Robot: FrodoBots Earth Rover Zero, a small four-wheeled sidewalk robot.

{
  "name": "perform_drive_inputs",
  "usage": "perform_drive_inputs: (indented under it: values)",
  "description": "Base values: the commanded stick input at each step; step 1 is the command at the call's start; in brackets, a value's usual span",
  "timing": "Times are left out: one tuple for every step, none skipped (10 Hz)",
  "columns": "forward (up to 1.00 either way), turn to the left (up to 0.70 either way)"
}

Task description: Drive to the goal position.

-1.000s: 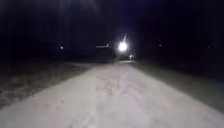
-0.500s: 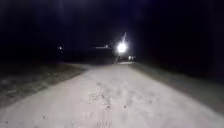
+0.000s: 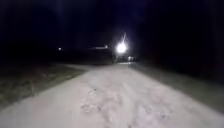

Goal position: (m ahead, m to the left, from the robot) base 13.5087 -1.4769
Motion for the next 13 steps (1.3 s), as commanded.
perform_drive_inputs:
  values:
    - [1.00,0.02]
    - [1.00,0.01]
    - [1.00,0.00]
    - [1.00,0.00]
    - [1.00,0.00]
    - [1.00,0.00]
    - [1.00,0.00]
    - [1.00,0.00]
    - [1.00,0.00]
    - [1.00,0.00]
    - [1.00,0.00]
    - [1.00,-0.05]
    - [1.00,-0.09]
